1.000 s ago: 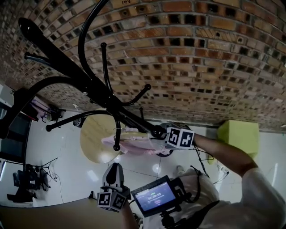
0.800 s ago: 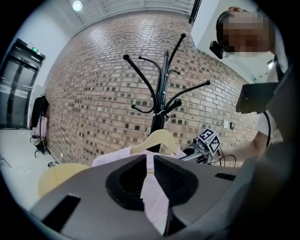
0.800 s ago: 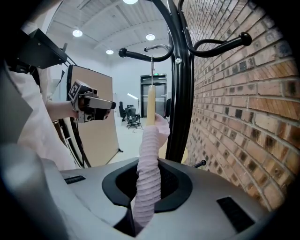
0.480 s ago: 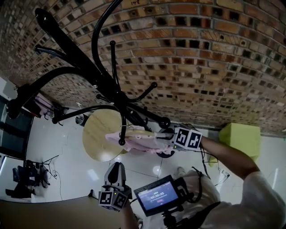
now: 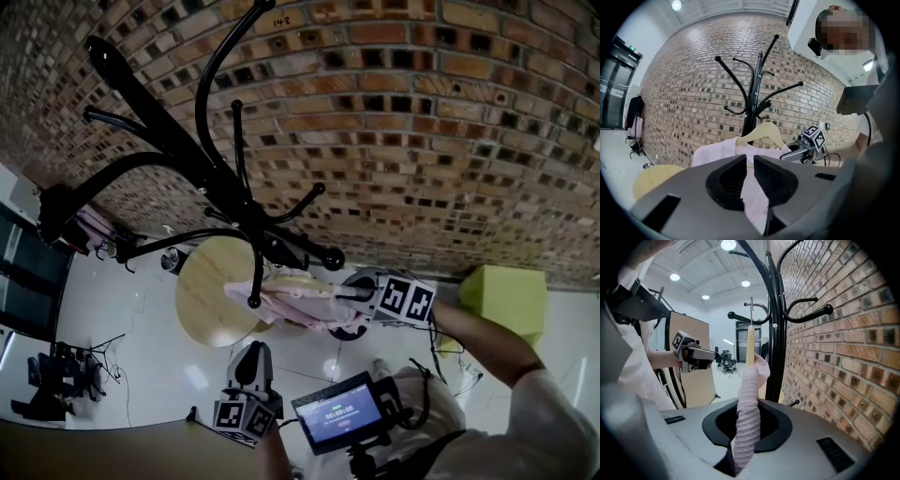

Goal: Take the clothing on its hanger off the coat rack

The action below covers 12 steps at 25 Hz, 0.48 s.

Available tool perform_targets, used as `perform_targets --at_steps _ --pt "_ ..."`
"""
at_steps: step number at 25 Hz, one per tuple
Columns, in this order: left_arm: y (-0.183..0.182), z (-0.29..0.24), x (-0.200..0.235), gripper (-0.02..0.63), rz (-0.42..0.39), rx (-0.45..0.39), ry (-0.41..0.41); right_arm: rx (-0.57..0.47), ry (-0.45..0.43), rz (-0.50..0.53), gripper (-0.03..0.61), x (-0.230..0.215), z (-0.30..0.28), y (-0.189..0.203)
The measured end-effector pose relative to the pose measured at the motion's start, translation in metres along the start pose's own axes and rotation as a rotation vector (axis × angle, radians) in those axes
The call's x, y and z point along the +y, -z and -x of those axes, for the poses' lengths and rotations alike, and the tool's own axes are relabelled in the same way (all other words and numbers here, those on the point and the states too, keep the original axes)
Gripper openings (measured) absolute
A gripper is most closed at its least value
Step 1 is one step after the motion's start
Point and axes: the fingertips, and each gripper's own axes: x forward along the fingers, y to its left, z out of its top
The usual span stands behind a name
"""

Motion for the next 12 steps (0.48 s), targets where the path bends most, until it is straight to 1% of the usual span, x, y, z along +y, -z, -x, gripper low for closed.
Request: perform_targets --at_steps 7,12 --pt "-0.006 -0.012 -0.025 0.049 -0.014 -0.010 0.063 -0.008 0.013 -0.012 0.020 0.011 0.026 -0.003" --pt "-0.008 -0.024 -0.039 0.049 -0.056 0.007 0.120 -0.028 0.047 -0.032 0.019 0.021 0.050 -0.008"
